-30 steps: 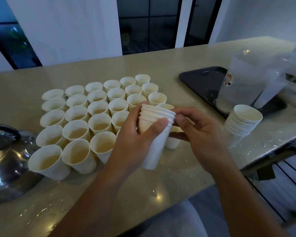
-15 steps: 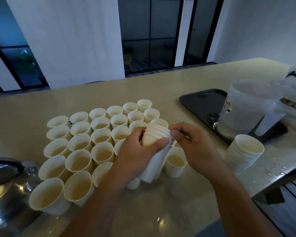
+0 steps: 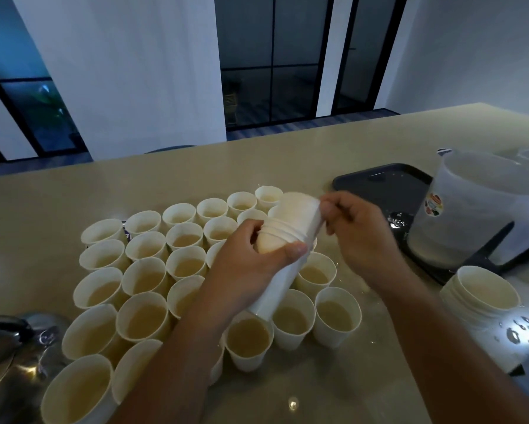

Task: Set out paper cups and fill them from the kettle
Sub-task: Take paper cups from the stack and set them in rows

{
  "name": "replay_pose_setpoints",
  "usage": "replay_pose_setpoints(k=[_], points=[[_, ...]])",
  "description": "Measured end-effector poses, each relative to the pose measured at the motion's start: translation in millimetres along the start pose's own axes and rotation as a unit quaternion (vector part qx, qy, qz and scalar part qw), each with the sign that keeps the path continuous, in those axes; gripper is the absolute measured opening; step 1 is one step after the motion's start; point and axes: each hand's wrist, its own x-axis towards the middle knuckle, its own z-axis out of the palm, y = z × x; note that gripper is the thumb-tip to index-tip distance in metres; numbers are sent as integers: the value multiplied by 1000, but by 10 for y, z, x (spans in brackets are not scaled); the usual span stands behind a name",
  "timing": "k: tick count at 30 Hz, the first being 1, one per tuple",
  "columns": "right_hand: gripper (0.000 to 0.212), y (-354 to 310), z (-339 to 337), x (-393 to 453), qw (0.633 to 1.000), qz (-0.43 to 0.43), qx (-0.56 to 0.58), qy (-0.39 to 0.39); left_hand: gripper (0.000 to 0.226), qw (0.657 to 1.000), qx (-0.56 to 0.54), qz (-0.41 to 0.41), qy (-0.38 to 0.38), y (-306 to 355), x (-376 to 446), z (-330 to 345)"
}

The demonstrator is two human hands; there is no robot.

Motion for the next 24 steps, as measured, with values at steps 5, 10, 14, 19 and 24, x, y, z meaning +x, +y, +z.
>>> replay_pose_setpoints(k=[5, 10, 14, 19, 24], points=[[17, -49, -158, 523, 990, -6, -35, 139, 71, 999, -42, 0, 29, -37, 55, -9], [28, 130, 3, 1117, 979, -8, -193, 59, 80, 995, -80, 0, 55, -60, 6, 1], [24, 555, 156, 1347, 949, 1, -315, -6, 57, 996, -74, -11, 52, -49, 0, 52], [23, 992, 331, 1475, 919, 13, -387, -73, 62, 995, -81, -25, 55, -61, 28, 60], [20, 1167, 494, 1581, 903, -26, -416, -109, 80, 995, -74, -15, 58, -130, 107, 81]])
